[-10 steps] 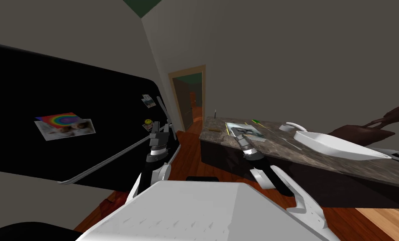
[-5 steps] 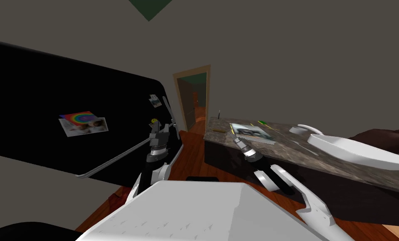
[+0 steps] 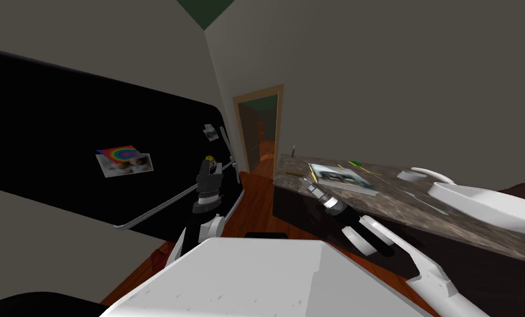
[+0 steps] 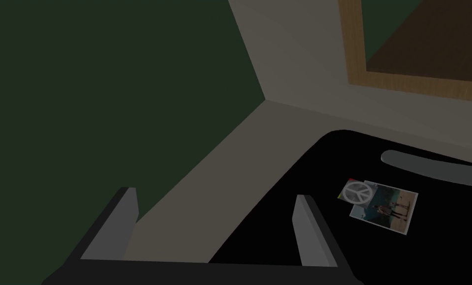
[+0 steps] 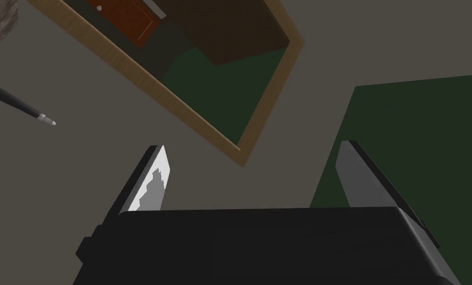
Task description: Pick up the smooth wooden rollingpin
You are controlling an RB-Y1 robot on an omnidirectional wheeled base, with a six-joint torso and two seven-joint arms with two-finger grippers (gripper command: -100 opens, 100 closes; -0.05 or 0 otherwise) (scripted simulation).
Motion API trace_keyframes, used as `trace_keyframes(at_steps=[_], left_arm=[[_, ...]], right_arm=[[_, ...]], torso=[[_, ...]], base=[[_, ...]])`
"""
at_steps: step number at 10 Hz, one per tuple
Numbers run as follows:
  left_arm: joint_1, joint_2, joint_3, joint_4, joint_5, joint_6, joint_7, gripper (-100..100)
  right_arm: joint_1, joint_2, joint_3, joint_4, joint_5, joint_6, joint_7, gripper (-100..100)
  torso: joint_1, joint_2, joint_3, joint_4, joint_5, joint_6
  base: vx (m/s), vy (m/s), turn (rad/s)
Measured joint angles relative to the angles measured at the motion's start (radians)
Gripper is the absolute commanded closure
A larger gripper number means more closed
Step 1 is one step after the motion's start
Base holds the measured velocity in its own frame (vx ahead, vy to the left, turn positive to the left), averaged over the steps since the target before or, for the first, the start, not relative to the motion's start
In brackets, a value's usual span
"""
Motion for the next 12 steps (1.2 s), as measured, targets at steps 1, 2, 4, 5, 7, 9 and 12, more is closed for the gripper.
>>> trace_keyframes(at_steps=[1,2,4,5,7,9,12], left_arm=[[0.000,0.000,0.000,0.000,0.000,0.000,0.000,0],[0.000,0.000,0.000,0.000,0.000,0.000,0.000,0],[0.000,0.000,0.000,0.000,0.000,0.000,0.000,0],[0.000,0.000,0.000,0.000,0.000,0.000,0.000,0],[0.000,0.000,0.000,0.000,0.000,0.000,0.000,0],[0.000,0.000,0.000,0.000,0.000,0.000,0.000,0],[0.000,0.000,0.000,0.000,0.000,0.000,0.000,0]], right_arm=[[-0.007,-0.035,0.006,0.020,0.005,0.000,-0.002,-100],[0.000,-0.063,0.019,0.044,0.018,-0.003,0.001,-100],[0.000,-0.113,0.028,0.060,0.027,-0.002,0.003,-100],[0.011,-0.143,0.034,0.071,0.036,0.002,0.002,-100],[0.021,-0.204,0.049,0.108,0.053,0.000,0.005,-100],[0.019,-0.258,0.059,0.133,0.061,-0.003,0.005,-100],[0.027,-0.334,0.077,0.174,0.078,-0.006,0.009,-100]], torso=[[-0.001,0.000,0.000,0.000,0.000,0.000],[0.000,-0.001,-0.001,0.000,0.000,0.000],[-0.004,0.001,0.000,0.000,-0.001,0.001],[-0.004,0.000,0.000,0.000,-0.001,0.000],[-0.001,-0.003,-0.002,-0.001,0.000,0.000],[-0.004,0.001,0.000,0.000,-0.001,0.001],[-0.005,0.001,0.000,0.000,-0.001,0.001]], base=[[0.079,0.105,0.116],[0.075,0.083,0.083],[0.053,0.031,0.069],[0.066,0.052,0.091],[0.107,0.088,0.126],[0.049,0.047,0.059],[0.070,0.043,0.084]])
